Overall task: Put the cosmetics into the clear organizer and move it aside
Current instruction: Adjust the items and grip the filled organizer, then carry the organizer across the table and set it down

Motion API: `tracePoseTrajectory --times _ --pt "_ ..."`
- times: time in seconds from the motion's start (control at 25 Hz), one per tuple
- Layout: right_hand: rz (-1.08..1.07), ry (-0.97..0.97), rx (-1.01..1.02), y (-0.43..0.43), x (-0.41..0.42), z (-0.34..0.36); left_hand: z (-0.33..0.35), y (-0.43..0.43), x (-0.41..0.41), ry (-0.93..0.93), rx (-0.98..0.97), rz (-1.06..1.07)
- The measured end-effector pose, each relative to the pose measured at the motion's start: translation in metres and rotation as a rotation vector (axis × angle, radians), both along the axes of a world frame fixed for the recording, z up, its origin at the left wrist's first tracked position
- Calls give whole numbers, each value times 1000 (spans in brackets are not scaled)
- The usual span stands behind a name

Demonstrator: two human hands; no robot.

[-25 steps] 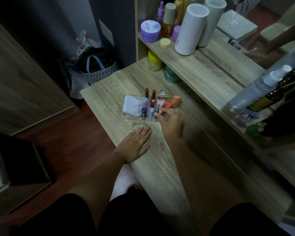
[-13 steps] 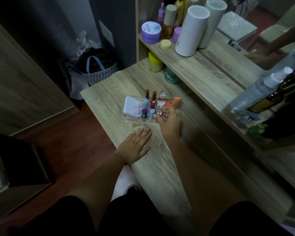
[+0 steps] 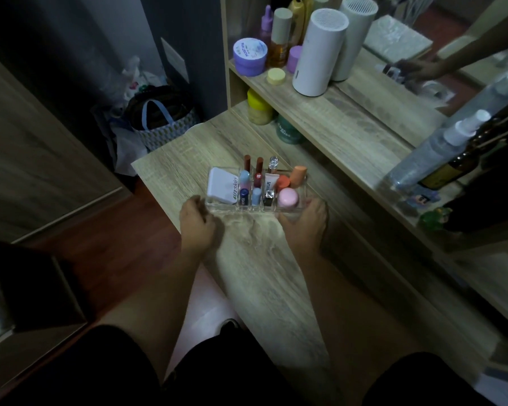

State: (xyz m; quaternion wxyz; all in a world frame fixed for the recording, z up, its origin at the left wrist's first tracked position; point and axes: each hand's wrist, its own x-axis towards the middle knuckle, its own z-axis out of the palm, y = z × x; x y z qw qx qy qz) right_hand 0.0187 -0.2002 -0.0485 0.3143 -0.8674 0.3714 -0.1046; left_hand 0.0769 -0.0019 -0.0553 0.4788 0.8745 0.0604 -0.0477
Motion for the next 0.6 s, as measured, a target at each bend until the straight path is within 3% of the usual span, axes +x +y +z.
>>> tracePoseTrajectory --times 0.16,0.36,0.6 --pt "70 4 201 -9 6 -9 6 -4 28 168 -127 -58" --pt "141 -47 323 -21 13 -9 -2 -3 45 221 -132 -129" --pt "189 -14 301 -24 18 -7 -2 -3 43 217 -170 -120"
